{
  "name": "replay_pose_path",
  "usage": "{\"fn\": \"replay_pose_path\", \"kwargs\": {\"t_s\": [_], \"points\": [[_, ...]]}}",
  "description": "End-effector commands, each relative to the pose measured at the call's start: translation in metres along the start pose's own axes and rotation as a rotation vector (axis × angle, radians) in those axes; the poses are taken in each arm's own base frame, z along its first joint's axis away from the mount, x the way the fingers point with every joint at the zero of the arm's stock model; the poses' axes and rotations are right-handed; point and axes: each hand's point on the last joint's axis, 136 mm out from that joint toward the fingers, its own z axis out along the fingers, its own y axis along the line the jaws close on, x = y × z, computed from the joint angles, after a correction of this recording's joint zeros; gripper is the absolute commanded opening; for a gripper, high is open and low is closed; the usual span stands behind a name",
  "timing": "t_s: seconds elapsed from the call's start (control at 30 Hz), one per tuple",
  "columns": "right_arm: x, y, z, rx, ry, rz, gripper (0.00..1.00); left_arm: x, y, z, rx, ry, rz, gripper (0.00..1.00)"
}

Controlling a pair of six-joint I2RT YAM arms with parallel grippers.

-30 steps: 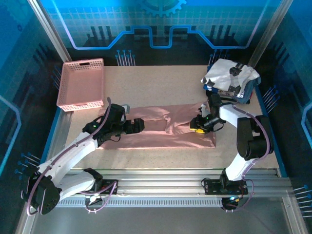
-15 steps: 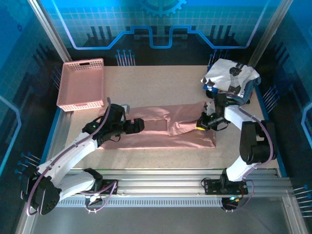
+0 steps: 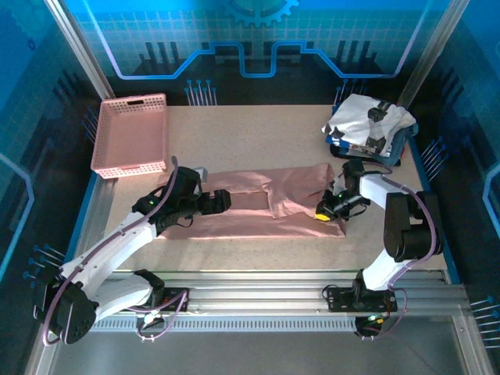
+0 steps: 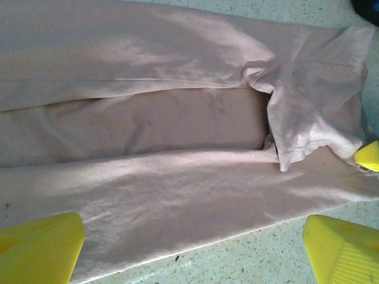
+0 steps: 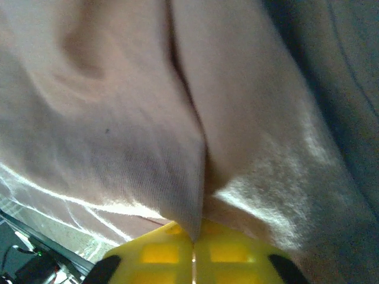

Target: Fold and stack the t-shirts

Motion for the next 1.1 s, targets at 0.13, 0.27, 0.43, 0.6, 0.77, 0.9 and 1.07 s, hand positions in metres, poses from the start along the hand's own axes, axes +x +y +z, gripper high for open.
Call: {"fn": "replay_pose_path", "kwargs": {"t_s": [0.13, 0.27, 0.43, 0.6, 0.77, 0.9, 1.07], "points": [[-0.017, -0.013, -0.014, 0.028, -0.031, 0.073, 0.41, 0.001, 0.009, -0.002, -0.063, 0.009, 0.012, 0.97], [-0.022, -0.002, -0.045, 0.05, -0.098, 0.046, 0.51, -0.01, 0.012, -0.014, -0.089, -0.012, -0.002, 0.97], [-0.023, 0.031, -0.113, 0.041, -0.326, -0.069, 0.64, -0.037, 0.014, -0.049, -0.088, -0.098, -0.083, 0.97], [-0.009, 0.069, -0.169, 0.021, -0.597, -0.287, 0.8, -0.052, 0.027, -0.07, -0.125, -0.114, -0.144, 0.97], [0.006, 0.065, -0.156, 0.065, -0.542, -0.301, 0.77, -0.05, 0.047, -0.064, -0.218, -0.052, -0.165, 0.95], [0.01, 0.056, -0.134, 0.105, -0.457, -0.234, 0.68, -0.048, 0.06, -0.053, -0.267, -0.02, -0.193, 0.92], [0.006, 0.043, -0.09, 0.221, -0.327, -0.167, 0.22, -0.041, 0.085, -0.023, -0.373, 0.077, -0.235, 0.55]]}}
